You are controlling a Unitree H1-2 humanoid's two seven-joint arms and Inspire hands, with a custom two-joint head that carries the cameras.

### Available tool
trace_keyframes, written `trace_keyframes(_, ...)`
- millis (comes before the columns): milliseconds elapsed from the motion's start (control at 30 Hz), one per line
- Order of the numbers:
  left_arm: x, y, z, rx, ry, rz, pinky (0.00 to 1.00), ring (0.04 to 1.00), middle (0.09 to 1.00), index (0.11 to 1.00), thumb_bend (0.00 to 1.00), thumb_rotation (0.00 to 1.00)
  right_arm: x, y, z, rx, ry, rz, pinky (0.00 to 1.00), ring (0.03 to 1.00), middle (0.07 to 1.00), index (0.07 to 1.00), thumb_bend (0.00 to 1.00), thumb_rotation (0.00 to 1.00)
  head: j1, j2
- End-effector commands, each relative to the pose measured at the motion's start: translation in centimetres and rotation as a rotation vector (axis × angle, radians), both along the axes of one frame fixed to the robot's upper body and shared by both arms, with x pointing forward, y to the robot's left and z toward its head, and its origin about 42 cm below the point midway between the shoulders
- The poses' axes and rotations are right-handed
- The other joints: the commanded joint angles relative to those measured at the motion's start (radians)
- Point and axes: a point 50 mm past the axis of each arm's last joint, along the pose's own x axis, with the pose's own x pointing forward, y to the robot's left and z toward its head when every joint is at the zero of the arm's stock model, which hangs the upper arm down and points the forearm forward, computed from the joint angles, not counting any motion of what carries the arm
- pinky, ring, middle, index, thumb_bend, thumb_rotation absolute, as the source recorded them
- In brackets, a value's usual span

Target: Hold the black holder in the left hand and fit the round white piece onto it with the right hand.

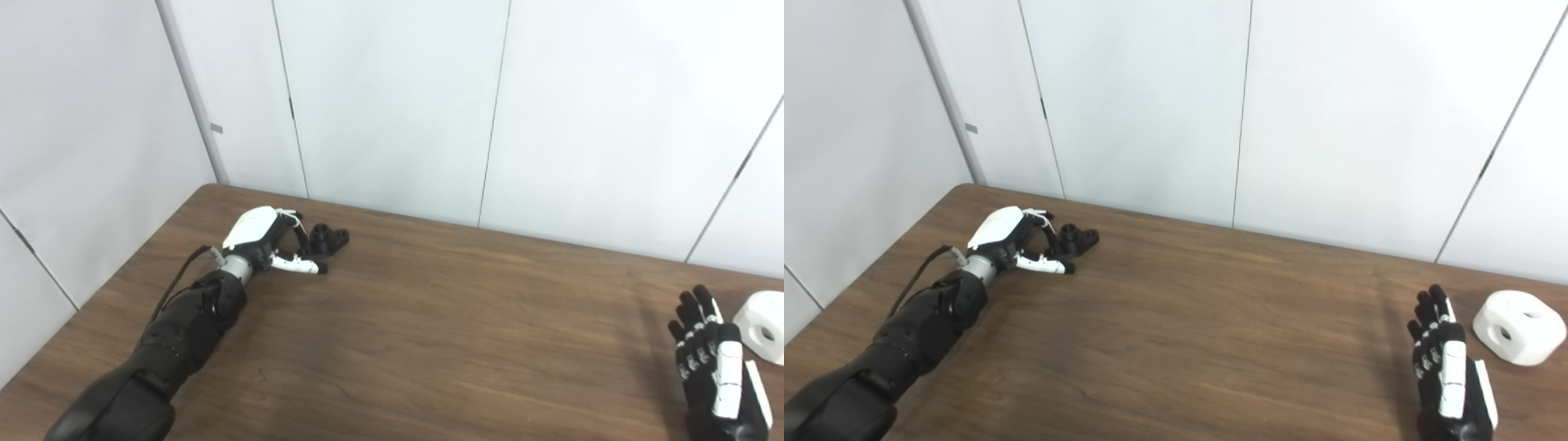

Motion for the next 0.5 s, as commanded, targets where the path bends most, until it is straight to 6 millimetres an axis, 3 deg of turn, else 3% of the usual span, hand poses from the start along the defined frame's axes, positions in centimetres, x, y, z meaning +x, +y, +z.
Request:
trace_keyframes(0,0.61,-0.87,0.08,0.012,0.023,-0.033,0.95,0.934,0.871,0.841,1.00,0.26,-0.42,0.13,-0.61,0.001,-0.003,0.004,1.00,1.000,0.975,0.971,0.37,1.00,0.001,0.000)
trace_keyframes(467,0.89,-1.22,-0.18,0.034,0.026,-0.045,0.94,0.931,0.872,0.830,1.00,0.25,-0.40,0.35,-0.58,0.001,-0.001,0.003,1.00,1.000,0.974,0.976,0.38,1.00,-0.002,-0.002)
